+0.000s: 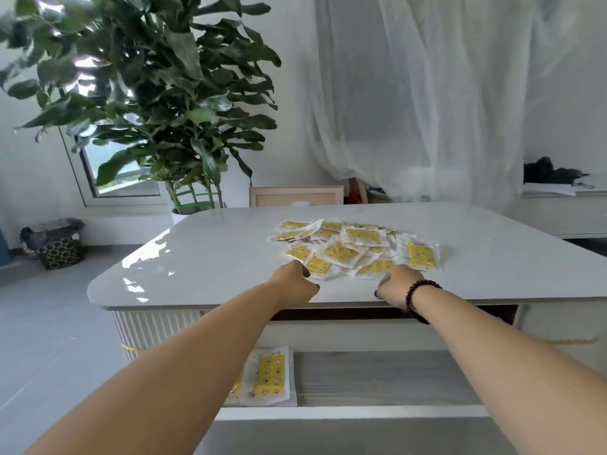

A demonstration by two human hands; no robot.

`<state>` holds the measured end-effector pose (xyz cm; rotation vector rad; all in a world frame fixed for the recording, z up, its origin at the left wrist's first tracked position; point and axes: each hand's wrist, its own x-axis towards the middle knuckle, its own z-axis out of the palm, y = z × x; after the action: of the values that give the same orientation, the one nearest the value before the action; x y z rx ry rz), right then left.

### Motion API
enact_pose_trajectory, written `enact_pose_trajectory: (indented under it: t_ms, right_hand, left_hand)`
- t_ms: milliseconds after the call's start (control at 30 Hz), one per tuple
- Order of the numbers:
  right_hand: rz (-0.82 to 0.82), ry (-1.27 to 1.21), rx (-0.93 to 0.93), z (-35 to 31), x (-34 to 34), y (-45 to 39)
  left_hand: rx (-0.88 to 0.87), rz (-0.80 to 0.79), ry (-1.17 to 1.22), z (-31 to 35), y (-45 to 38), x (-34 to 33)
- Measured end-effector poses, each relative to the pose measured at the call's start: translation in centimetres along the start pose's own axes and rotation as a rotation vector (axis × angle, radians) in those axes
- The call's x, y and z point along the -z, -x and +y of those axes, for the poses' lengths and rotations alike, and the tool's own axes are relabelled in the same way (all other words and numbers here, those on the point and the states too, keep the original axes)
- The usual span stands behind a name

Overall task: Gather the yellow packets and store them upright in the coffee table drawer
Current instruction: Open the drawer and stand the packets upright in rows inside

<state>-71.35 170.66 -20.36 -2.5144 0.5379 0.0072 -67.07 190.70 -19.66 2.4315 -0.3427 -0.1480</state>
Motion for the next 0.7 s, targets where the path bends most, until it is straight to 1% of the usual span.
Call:
enact_pose_trajectory:
  t_ms: [100, 200, 333, 433, 533, 633, 700]
  right_hand:
    - [0.065, -0.101, -0.103, 2.5, 0.4, -1.0]
    - [0.147, -0.193, -0.194, 3.8, 0.7, -2.4]
    - [0.252, -0.266, -0.231, 4.0, 0.0, -5.5]
    - [0.330, -0.240, -0.292, 3.5, -0.7, -7.0]
    - [0.348, -0.149, -0.337, 2.8, -0.9, -8.4]
    - [0.375, -0.080, -0.360, 1.9, -1.7, -9.9]
    - [0.432, -0.038, -0.373, 1.4, -2.6, -10.5]
  left_hand:
    - [0.060, -0.029, 0.046, 1.3, -1.2, -0.4]
    - [0.073, 0.012, 0.049, 1.6, -2.6, -1.2]
    - [0.078, 0.067, 0.006, 0.7, -5.4, -2.7]
    - [0.127, 0.156, 0.015, -0.6, -7.4, -4.0]
    - [0.160, 0.273, -0.003, -1.6, -9.1, -5.2]
    - [0.139, 0.328, -0.077, -1.8, -10.3, -6.0]
    - [0.148, 0.352, -0.056, -1.8, -10.7, -6.0]
